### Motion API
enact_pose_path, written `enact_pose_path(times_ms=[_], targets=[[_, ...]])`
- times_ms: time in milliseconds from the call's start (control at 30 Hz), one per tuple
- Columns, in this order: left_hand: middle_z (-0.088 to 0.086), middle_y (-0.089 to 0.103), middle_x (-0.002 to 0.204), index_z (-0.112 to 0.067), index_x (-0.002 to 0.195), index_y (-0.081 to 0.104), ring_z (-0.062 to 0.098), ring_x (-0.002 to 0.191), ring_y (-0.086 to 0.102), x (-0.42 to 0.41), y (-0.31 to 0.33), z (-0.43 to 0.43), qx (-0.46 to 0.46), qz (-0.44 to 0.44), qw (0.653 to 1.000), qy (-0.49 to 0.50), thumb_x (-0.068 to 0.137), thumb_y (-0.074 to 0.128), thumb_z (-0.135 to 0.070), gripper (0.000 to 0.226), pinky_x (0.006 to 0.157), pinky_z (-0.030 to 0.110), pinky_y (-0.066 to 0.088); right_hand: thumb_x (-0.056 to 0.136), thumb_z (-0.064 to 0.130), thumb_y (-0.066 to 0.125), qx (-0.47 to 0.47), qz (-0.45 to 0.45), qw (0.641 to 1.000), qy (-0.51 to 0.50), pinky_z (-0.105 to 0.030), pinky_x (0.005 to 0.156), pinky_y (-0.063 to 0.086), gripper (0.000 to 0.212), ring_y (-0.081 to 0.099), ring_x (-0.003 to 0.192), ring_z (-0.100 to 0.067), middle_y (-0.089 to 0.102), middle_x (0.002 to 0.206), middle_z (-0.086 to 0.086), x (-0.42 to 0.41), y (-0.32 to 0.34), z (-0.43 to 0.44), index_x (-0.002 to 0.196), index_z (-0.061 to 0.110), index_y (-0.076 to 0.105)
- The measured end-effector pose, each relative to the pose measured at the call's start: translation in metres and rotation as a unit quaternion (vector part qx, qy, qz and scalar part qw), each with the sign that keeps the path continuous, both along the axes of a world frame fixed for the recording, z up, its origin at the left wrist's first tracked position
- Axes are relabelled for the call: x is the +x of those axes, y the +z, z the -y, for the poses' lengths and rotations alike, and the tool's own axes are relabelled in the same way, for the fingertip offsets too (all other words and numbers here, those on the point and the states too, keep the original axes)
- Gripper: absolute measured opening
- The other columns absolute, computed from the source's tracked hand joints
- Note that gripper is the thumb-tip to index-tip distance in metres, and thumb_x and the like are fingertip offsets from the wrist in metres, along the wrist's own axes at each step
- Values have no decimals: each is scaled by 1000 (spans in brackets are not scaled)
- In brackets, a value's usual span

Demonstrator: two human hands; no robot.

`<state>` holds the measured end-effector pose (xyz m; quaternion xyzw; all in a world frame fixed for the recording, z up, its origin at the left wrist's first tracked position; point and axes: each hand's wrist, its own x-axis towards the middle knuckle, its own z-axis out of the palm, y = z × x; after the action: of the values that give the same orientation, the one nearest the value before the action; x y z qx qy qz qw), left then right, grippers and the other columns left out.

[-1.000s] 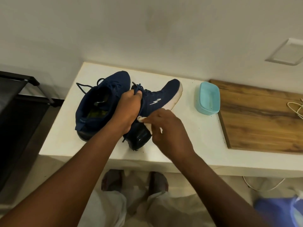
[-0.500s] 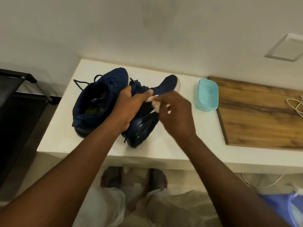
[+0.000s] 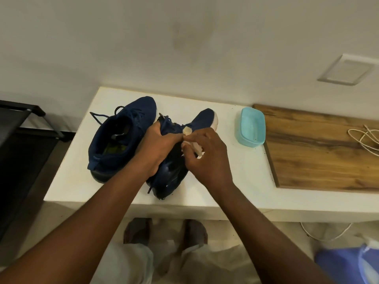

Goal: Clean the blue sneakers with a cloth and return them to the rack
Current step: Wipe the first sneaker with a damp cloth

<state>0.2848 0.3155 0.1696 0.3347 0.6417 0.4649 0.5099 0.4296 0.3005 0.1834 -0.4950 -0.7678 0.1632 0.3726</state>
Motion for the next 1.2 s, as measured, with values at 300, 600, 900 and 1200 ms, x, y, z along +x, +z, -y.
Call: enact_pose_path(times_ms=[300, 600, 900, 1200], targets=[[-6, 77, 95, -23, 107, 67, 11, 84, 75, 7, 6, 4, 3, -6, 999, -54, 72, 90, -22, 42, 73, 27, 60, 95, 16, 62, -108, -46, 978, -174, -6, 82, 40, 17, 61, 93, -11, 67, 101, 5, 57, -11, -45, 110, 18, 72], [0, 79, 89, -18, 106, 70, 16, 78, 77, 0, 6, 1, -22, 17, 998, -49, 75, 87, -16, 36, 62, 26, 58, 94, 15, 64, -55, 2, 996, -69, -11, 70, 43, 17, 57, 79, -7, 66, 90, -1, 43, -1, -27, 105, 19, 76], [-3, 78, 95, -22, 109, 69, 15, 84, 76, 6, 5, 3, -7, -4, 998, -55, 70, 91, -19, 44, 70, 29, 60, 96, 20, 61, -98, 14, 992, -72, -9, 78, 43, 18, 58, 87, -5, 66, 100, 3, 44, -7, -1, 109, 21, 74], [-5, 79, 93, -22, 108, 69, 11, 79, 76, 9, 7, 6, -8, -4, 997, -71, 72, 90, -20, 43, 67, 27, 60, 96, 19, 59, -106, -71, 977, -173, -14, 81, 52, 16, 65, 87, -6, 70, 95, 7, 58, -10, -55, 101, 22, 74]])
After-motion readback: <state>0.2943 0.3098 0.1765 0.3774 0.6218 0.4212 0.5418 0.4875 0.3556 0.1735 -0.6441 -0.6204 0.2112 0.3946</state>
